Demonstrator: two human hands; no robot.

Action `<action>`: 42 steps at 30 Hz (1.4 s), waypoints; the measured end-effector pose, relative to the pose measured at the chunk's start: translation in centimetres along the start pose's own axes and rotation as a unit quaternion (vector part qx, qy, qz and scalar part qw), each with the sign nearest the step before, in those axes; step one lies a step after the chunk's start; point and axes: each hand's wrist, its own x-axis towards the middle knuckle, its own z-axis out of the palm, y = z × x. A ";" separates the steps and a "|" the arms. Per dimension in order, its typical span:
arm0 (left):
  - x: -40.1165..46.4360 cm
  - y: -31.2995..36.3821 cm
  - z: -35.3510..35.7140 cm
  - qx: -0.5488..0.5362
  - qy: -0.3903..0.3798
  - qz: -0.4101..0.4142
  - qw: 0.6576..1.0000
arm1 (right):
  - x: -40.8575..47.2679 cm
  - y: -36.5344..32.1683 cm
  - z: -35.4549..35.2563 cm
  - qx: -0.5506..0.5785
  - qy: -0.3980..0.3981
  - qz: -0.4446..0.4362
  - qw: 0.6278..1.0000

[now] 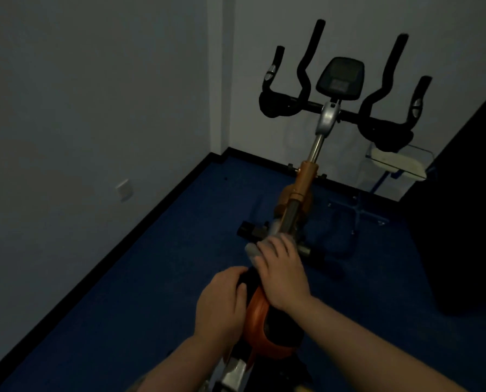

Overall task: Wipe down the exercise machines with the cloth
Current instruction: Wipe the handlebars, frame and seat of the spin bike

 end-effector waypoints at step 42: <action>-0.1 0.0 -0.1 -0.018 -0.013 0.014 1.000 | -8.8 -6.2 -3.3 0.198 -0.020 0.266 0.943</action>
